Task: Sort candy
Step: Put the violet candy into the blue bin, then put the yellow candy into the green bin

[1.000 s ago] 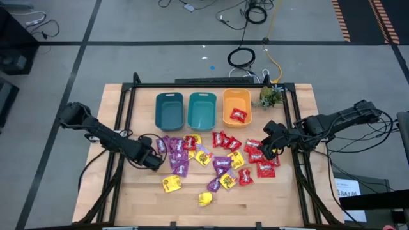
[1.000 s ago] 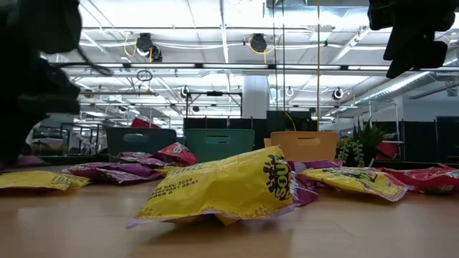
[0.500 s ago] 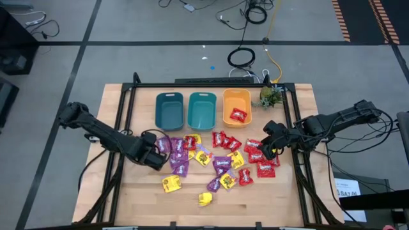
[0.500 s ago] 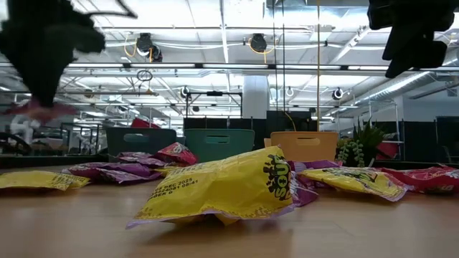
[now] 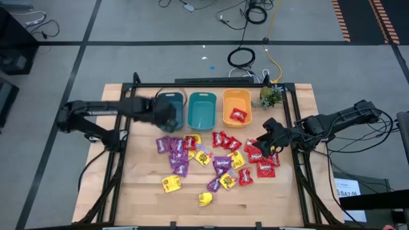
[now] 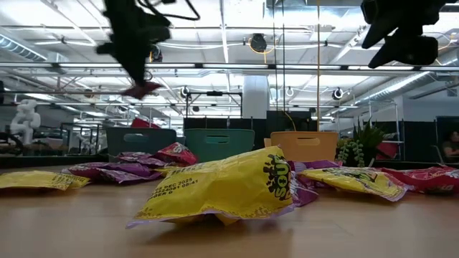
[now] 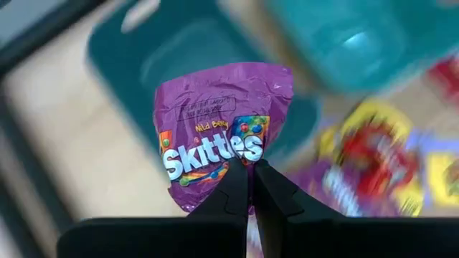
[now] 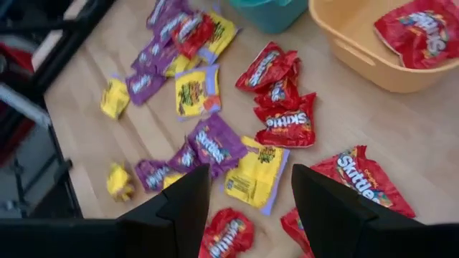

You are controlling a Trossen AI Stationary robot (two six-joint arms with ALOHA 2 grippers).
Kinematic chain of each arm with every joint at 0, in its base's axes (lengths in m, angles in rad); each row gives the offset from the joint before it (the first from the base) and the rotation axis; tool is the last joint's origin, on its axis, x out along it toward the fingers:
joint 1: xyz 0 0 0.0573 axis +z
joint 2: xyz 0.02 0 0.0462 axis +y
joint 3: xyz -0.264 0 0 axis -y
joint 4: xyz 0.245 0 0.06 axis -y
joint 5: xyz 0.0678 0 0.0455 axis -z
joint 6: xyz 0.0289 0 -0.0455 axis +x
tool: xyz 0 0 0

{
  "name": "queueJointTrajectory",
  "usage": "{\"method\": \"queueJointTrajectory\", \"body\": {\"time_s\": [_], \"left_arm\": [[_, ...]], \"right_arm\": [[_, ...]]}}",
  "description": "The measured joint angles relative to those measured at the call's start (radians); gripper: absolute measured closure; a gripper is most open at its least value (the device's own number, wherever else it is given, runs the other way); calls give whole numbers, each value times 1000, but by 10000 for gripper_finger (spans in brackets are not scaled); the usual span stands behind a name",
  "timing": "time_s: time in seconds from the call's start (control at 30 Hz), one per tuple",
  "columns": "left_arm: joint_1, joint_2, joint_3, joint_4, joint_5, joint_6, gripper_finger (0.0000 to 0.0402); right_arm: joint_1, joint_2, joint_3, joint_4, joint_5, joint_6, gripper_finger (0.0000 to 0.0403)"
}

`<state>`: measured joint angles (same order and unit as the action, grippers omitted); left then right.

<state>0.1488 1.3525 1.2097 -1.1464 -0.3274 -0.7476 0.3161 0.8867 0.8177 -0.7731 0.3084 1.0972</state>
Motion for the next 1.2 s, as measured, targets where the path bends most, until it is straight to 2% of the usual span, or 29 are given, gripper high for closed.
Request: {"method": "queueJointTrajectory", "body": {"time_s": [0.1, 0.23, 0.43, 0.67, 0.77, 0.93, 1.2], "left_arm": [[111, 4, 0, 149, 28, 190, 390], [206, 2, 1, 246, 36, 356, 345], [297, 2, 1, 248, 67, 470, 285], [341, 2, 1, 248, 83, 578, 273], [342, 2, 1, 248, 82, 604, 273], [342, 2, 1, 240, 83, 596, 272], [297, -8, 1, 122, 201, 554, 272]], "right_arm": [[0, 0, 0, 0, 8, 61, 215], [0, 0, 0, 0, 7, 114, 215], [0, 0, 0, 0, 8, 189, 215], [0, 0, 0, -1, 59, 218, 215], [0, 0, 0, -6, 60, 158, 215], [0, 13, 0, -6, 60, -31, 215], [0, 132, 0, 28, 58, -201, 215]]}}
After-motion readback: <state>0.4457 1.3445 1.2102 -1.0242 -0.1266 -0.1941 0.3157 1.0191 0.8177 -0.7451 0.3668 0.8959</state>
